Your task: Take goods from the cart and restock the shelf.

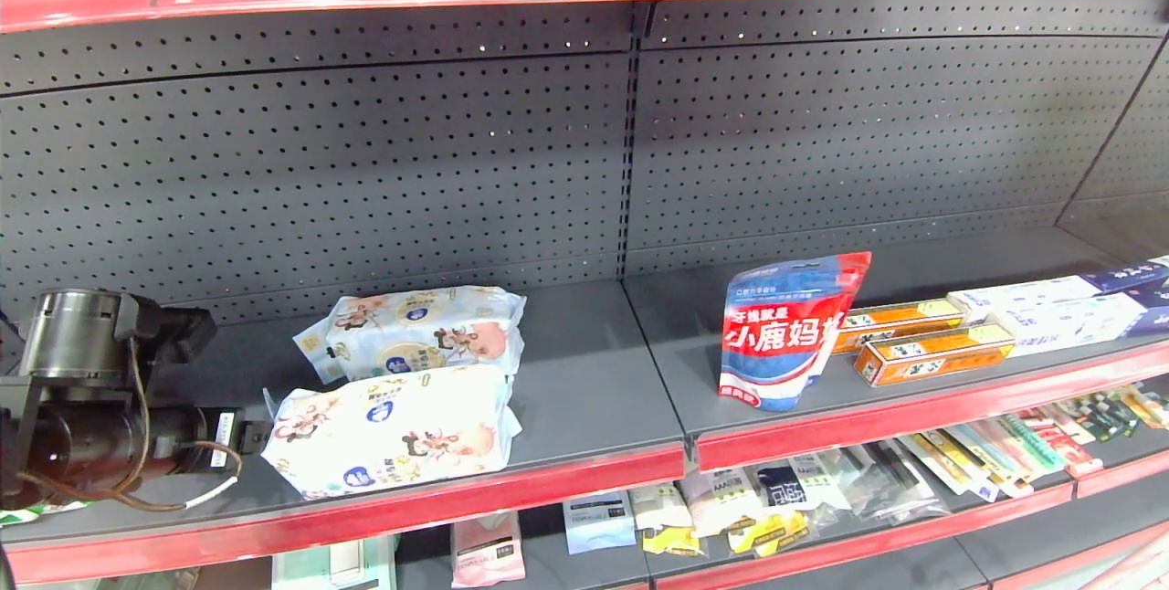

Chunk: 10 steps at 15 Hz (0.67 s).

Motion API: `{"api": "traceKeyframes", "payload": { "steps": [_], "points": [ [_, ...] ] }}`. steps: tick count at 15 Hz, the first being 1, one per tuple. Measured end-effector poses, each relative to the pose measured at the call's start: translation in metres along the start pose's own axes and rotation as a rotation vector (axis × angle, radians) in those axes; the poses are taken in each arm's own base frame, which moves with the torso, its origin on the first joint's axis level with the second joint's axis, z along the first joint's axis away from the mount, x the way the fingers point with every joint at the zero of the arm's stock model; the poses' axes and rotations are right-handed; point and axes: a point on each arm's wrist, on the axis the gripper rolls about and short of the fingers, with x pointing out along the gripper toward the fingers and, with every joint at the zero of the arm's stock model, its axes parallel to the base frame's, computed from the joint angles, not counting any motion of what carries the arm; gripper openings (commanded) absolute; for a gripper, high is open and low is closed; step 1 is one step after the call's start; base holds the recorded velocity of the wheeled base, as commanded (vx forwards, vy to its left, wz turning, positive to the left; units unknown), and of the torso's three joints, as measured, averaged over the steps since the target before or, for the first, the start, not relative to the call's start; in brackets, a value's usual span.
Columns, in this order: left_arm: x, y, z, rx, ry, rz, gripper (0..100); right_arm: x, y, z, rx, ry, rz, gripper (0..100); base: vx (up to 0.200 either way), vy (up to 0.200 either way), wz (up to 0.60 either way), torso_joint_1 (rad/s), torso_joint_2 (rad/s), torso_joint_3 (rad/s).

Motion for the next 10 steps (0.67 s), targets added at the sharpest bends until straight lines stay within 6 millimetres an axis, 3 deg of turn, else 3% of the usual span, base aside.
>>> {"api": "traceKeyframes", "payload": {
  "steps": [10],
  "points": [
    [-0.0008, -0.0053, 0.0023, 0.016, -0.015, -0.015, 100, 0.0000, 0.0000, 0.0000, 0.000, 0.000, 0.000, 100, 0.000, 0.000, 0.00, 0.000, 0.00, 0.000]
  ]
}}
